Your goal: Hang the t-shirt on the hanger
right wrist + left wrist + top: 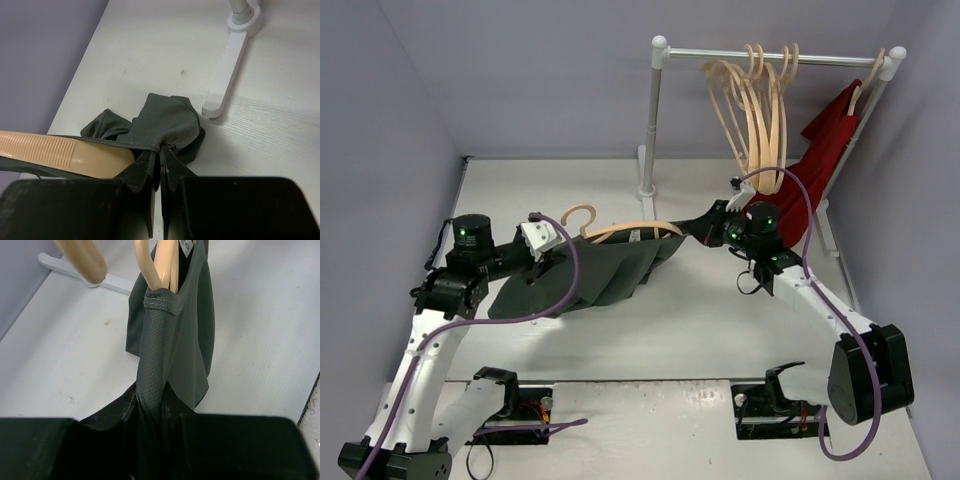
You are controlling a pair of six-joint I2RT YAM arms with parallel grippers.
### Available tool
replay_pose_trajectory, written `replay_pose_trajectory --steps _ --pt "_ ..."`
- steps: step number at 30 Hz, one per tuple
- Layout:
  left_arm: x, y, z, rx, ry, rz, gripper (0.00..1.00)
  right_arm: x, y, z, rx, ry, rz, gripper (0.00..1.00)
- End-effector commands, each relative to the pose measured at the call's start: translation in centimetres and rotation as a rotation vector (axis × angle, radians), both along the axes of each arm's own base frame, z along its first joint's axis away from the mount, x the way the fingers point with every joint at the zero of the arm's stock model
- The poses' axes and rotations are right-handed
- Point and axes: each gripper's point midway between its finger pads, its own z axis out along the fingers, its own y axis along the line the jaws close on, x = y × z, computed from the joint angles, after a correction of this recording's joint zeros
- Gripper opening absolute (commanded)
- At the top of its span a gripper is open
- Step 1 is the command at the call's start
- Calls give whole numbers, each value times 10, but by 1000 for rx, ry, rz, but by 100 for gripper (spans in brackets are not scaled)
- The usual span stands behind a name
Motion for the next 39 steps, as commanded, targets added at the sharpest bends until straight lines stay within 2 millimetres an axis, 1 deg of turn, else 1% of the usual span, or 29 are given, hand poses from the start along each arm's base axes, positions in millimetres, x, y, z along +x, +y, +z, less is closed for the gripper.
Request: replay_pose_trajectory --steps 1,3,4,6,8,9,11,13,14,15,16,18,19,21,22,23,24,25,27,29,30,32,34,36,38,39 --pt "22 20 39 53 -151 101 0 31 -48 32 -93 -108 -202 0" --pt "26 22 42 59 -153 122 0 30 -49 39 -98 -121 -201 0" --pt "27 22 43 59 -148 128 0 28 -47 41 -99 -121 -194 0" --pt "31 21 46 62 -148 139 0 26 -38 52 -92 -138 -174 0" --pt "37 21 51 79 -152 170 0 23 -27 58 -94 -145 -157 0" --pt "37 16 56 78 -158 163 0 24 -22 64 -96 -153 -158 0" --pt "38 8 65 70 -166 158 0 20 -4 75 -101 -173 -127 0" --pt "39 2 78 63 -182 173 0 20 9 91 -103 -199 -112 0" --pt "40 0 86 62 -196 184 0 19 17 105 -105 -221 -105 0" --pt "40 -2 94 54 -212 187 0 21 20 117 -103 -237 -111 0" --pt "41 -1 100 44 -220 196 0 20 24 125 -99 -248 -106 0" --pt "42 -1 109 25 -225 209 0 16 32 139 -89 -272 -92 0" --pt "42 -5 116 4 -234 196 0 14 39 151 -78 -292 -85 0" --pt "43 -10 122 -28 -241 188 0 8 49 167 -61 -316 -69 0" --pt "42 -13 125 -45 -244 179 0 6 55 172 -54 -324 -59 0" --pt "42 -18 129 -65 -250 164 0 5 59 174 -54 -325 -54 0" --pt "41 -20 131 -74 -252 154 0 1 65 182 -47 -340 -40 0" --pt "41 -23 139 -91 -266 142 0 1 70 185 -48 -346 -36 0" --pt "39 -28 143 -108 -263 117 0 -5 77 196 -42 -368 -19 0" --pt "33 -34 156 -133 -274 71 0 -15 90 214 -44 -415 17 0" --pt "30 -37 159 -142 -276 50 0 -19 94 220 -47 -434 30 0" --pt "23 -40 160 -152 -270 17 0 -24 97 225 -60 -456 45 0" --pt "15 -43 150 -155 -248 -14 0 -29 97 222 -81 -469 54 0" --pt "6 -44 134 -149 -214 -41 0 -33 91 208 -122 -470 57 3" --pt "-2 -44 111 -132 -170 -59 0 -36 85 196 -148 -462 52 4" --pt "-7 -44 105 -129 -157 -71 0 -38 82 188 -164 -456 52 5"
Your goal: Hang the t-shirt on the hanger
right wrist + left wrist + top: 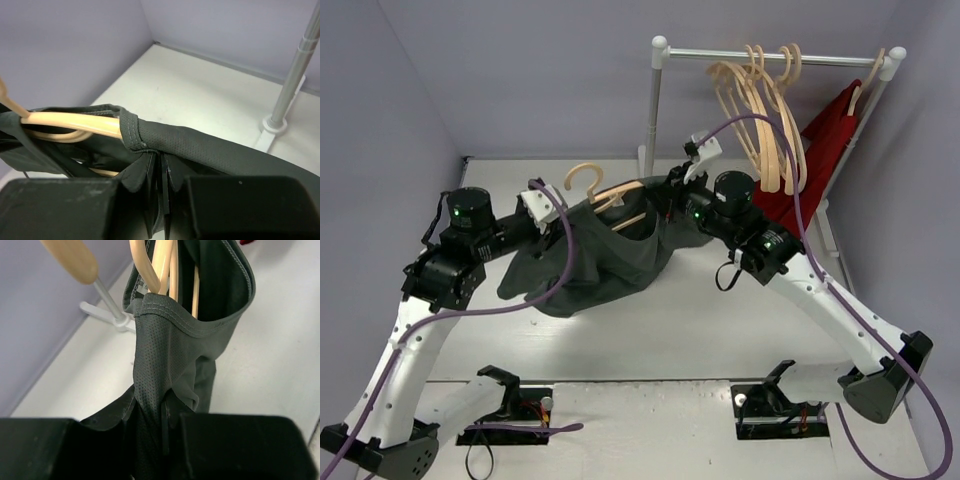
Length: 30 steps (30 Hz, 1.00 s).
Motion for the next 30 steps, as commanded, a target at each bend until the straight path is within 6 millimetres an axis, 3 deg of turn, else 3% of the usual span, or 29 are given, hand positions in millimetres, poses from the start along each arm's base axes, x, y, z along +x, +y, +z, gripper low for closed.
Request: replay_pose_trajectory --steps 1,6,10,15,18,24,30 --pt "-23 -11 -2 -48 -25 -110 0 -7 -18 4 -25 -82 -34 5" --pt "-31 -6 -47 1 80 -107 0 -15 -32 -18 -98 -62 -48 1" --pt "-28 5 -56 42 84 -55 0 -19 -50 -23 -187 -78 -85 0" --pt "-21 16 -29 64 24 -21 0 -15 -75 -16 -281 -116 -172 0" --pt "-19 16 1 58 -32 -43 0 -11 -78 -3 -315 -161 -179 0" --pt "-29 6 37 39 -73 -146 0 -1 -71 23 -400 -270 -140 0" --pt "-30 -3 33 49 -16 -222 0 -4 -45 67 -368 -387 -19 0"
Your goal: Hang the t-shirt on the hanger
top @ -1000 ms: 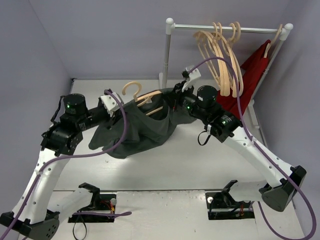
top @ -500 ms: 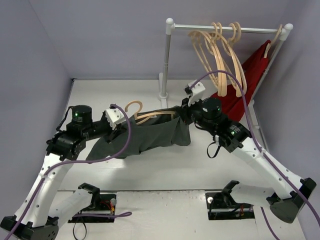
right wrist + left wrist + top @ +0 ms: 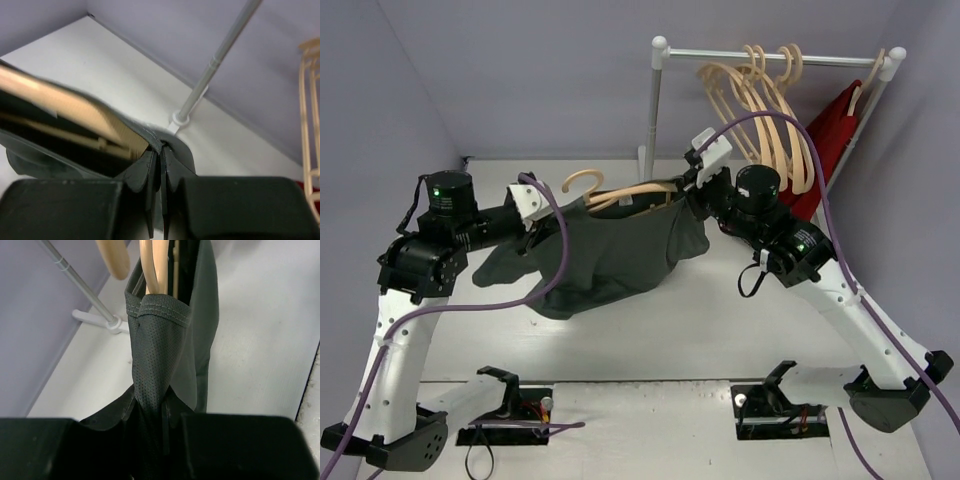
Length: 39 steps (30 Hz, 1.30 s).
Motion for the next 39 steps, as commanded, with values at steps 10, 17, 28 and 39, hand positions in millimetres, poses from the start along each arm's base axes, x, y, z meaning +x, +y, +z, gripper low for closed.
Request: replay_pose_trajectory --steps 10,17,28,39 --pt "0 -6 -8 6 37 -51 0 -16 49 28 41 -66 277 3" --pt "4 -16 -4 -79 11 -72 0 -35 75 -10 43 35 361 6" --pt "18 -22 -33 -152 0 -42 0 -65 87 -12 86 76 417 24" --pt "4 -23 -64 -153 3 -112 0 -53 31 -18 62 26 241 52"
